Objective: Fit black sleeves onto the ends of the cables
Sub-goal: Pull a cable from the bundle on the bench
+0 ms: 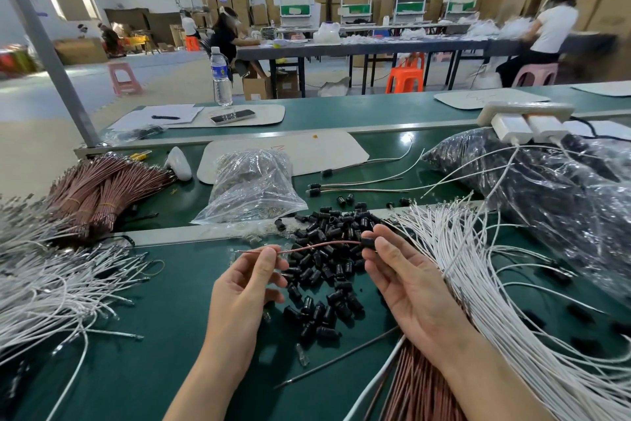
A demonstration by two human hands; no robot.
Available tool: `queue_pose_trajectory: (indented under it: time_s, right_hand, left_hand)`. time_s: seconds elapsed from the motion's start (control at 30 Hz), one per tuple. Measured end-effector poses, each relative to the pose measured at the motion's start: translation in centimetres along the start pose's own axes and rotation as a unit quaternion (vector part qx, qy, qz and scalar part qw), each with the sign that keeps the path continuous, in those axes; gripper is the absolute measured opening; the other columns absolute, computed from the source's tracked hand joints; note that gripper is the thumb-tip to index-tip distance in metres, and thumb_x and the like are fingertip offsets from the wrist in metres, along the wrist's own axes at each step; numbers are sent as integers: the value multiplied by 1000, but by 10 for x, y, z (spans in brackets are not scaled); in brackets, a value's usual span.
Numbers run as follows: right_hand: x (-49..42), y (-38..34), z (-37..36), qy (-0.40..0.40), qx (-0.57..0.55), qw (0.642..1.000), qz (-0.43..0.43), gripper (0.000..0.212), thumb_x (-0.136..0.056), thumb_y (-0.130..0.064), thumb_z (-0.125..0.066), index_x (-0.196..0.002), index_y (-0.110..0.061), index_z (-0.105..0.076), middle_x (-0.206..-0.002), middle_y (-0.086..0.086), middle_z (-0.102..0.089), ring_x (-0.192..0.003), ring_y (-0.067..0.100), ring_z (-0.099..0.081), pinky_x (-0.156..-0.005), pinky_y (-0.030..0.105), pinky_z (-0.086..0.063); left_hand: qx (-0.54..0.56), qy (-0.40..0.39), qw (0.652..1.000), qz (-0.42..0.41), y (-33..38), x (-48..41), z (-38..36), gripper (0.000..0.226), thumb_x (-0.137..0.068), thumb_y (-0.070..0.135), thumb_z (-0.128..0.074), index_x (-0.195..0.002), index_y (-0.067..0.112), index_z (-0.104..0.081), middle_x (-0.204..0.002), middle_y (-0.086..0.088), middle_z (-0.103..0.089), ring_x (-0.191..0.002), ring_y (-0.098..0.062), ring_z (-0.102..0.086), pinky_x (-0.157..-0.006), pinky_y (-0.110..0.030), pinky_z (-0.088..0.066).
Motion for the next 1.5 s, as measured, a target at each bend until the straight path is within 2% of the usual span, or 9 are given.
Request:
queue_pose_trajectory:
  time_s: [0.13,0.53,0.73,0.87,1.0,1.1,1.23,1.4,1.5]
  right_hand:
    - [2,-3,-3,-2,-26,1000,5,28,-78,-13,-74,-106,-13,-80,-98,8,-75,-75,11,-71,-61,17,-58]
    - [3,4,-9,-43,-39,998,-14,27,-82,-5,-69,-106,-11,-80,-117,15,-73,-76,10,-69,-63,17,-57]
    - [4,18,-24,-78,-2,996,-31,25,-73,-7,-76,-97,-12,-82,-118,17,-73,-73,10,-70,-60,17,-55]
    - [4,22,-30,-68,18,997,-23,19,-71,-17,-77,-89,-16,-83,-112,14,-76,-69,6,-68,-57,16,-53]
    - [3,-3,-13,-51,-18,998,19,20,-85,-19,-70,-102,-14,-80,-114,11,-75,-76,8,-69,-64,17,-56]
    - [1,-37,12,13,-70,995,70,21,-84,-28,-72,-101,-22,-81,-116,0,-75,-84,8,-71,-71,20,-59]
    - [2,-67,43,88,-149,976,129,20,-86,-28,-69,-103,-25,-80,-120,-5,-74,-89,9,-73,-75,24,-60]
    - [0,-72,55,103,-215,961,139,31,-91,-20,-61,-120,-18,-71,-120,-2,-74,-97,12,-74,-76,25,-61]
    - [-2,-71,57,106,-224,960,135,30,-93,-19,-59,-121,-16,-71,-119,-1,-75,-101,14,-74,-77,26,-62]
  left_hand:
    - [-18,-36,999,-21,3,4,-6,30,-81,45,-69,-95,20,-80,-87,-7,-73,-69,-14,-62,-57,-24,-52]
    - [1,-37,999,-11,5,6,-6,27,-82,42,-69,-92,20,-78,-88,-8,-71,-67,-15,-61,-52,-26,-51]
    - [-12,-102,995,-18,5,16,-25,25,-82,36,-70,-101,21,-79,-90,-10,-74,-68,-16,-62,-55,-25,-51]
    - [-47,-143,988,-28,9,24,-41,25,-81,38,-70,-102,26,-78,-87,-9,-73,-66,-16,-61,-55,-23,-51]
    - [-87,-149,985,-21,13,24,-51,27,-81,36,-71,-107,36,-74,-85,-8,-73,-66,-16,-61,-56,-24,-51]
    - [-118,-177,977,-4,16,16,-71,19,-92,30,-65,-110,33,-72,-89,-7,-73,-68,-15,-62,-57,-25,-52]
    - [-286,-232,929,28,2,-10,-124,15,-104,26,-54,-110,25,-68,-87,7,-75,-63,-7,-63,-54,-23,-52]
    - [-455,-227,860,37,-25,-42,-180,37,-104,34,-51,-87,7,-70,-79,-1,-76,-51,-11,-56,-52,-22,-48]
    - [-520,-224,823,42,-37,-50,-198,43,-102,39,-53,-79,7,-71,-77,-4,-77,-50,-14,-55,-57,-25,-49]
Point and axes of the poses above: each hand's wrist, its own x-axis away from the middle knuckle, its own z-axis out of the back of the hand, y = z × x, the point moved 6 cm from there along -x, towards the middle knuckle
